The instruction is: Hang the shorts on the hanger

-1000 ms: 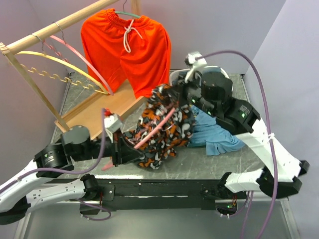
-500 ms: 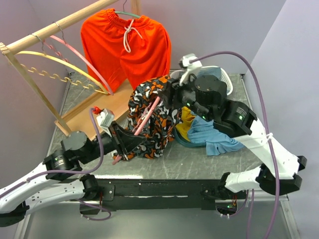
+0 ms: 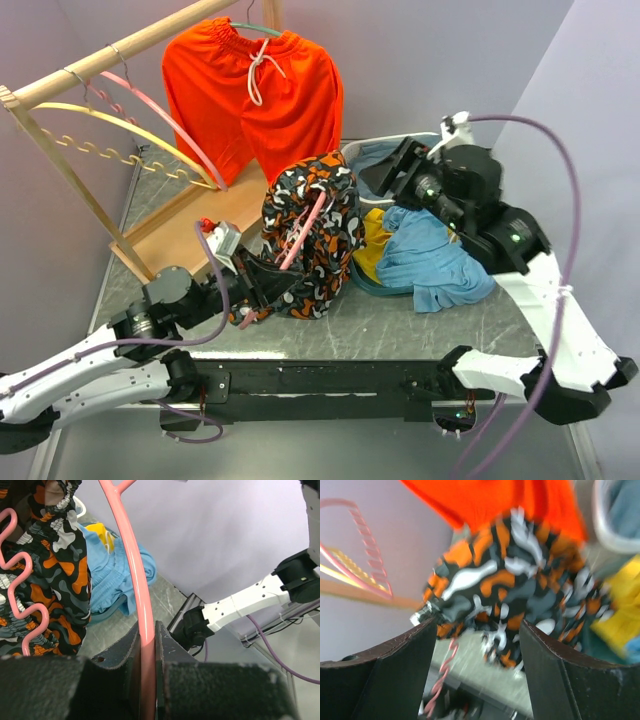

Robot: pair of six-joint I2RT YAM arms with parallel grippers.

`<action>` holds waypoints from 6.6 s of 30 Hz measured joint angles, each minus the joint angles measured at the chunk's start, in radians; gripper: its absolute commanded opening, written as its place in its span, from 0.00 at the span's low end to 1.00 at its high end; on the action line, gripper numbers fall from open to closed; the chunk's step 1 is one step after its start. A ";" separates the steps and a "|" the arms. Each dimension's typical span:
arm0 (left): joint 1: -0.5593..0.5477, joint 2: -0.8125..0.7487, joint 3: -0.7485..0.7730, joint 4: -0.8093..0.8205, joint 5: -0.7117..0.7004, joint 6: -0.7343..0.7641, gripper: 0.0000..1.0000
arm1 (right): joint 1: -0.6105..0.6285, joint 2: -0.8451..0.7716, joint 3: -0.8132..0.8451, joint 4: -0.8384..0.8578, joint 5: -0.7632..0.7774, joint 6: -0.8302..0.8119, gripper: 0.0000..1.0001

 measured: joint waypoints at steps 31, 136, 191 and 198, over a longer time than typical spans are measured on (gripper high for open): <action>-0.068 0.313 -0.037 0.120 -0.017 0.078 0.40 | -0.230 0.093 -0.326 0.081 -0.428 0.362 0.00; -0.068 0.202 -0.174 -0.269 -0.576 -0.649 0.01 | -0.499 -0.038 -0.376 0.206 -0.547 0.498 0.00; -0.163 0.198 0.098 -0.455 -0.277 -0.344 0.01 | -0.561 0.005 -0.369 0.090 -0.255 0.678 0.00; -0.173 0.159 0.140 -0.484 -0.302 -0.352 0.01 | -0.561 -0.012 -0.370 0.060 -0.211 0.668 0.00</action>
